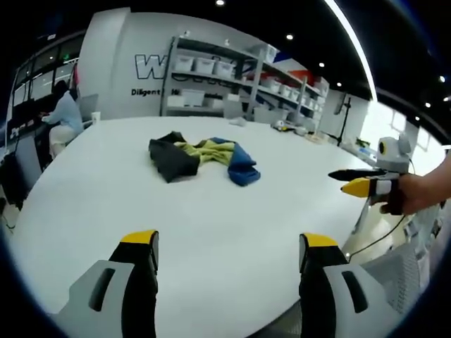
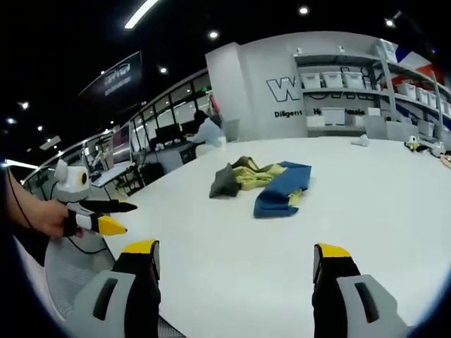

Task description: Fold the garment on the visible template until the final outline fits inside the template.

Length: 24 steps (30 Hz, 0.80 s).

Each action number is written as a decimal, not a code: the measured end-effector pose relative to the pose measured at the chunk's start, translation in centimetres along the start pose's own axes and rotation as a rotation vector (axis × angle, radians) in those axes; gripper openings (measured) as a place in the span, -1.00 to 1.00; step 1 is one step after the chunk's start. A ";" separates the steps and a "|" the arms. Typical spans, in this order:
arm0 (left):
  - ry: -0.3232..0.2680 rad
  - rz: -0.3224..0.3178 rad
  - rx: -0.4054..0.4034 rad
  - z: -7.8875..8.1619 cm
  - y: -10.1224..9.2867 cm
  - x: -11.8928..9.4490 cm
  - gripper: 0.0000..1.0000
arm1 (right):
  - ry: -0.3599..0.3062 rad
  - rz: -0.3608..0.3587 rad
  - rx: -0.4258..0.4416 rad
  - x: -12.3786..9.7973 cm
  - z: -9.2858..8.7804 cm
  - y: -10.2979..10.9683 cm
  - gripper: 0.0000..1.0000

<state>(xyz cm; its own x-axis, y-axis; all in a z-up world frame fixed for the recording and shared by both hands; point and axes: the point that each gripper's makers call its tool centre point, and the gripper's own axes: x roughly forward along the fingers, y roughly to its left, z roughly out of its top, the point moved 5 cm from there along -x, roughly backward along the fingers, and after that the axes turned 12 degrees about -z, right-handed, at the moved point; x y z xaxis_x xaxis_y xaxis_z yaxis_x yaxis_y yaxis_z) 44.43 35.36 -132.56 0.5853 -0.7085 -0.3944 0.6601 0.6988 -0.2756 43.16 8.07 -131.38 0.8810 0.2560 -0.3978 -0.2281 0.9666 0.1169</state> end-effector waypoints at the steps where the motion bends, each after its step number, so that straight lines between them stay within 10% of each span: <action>1: 0.000 -0.001 0.001 0.0 0.0 0.0 0.63 | 0.000 0.001 -0.008 0.0 0.0 0.1 0.76; 24: 0.014 -0.019 -0.005 0.1 0.6 0.7 0.61 | -0.003 0.009 -0.020 0.8 0.2 -0.2 0.76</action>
<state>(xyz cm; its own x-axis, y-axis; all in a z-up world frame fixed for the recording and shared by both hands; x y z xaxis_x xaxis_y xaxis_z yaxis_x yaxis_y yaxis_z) 45.24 35.28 -132.87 0.5665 -0.7199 -0.4011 0.6686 0.6860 -0.2871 43.98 8.03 -131.51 0.8802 0.2648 -0.3938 -0.2443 0.9643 0.1022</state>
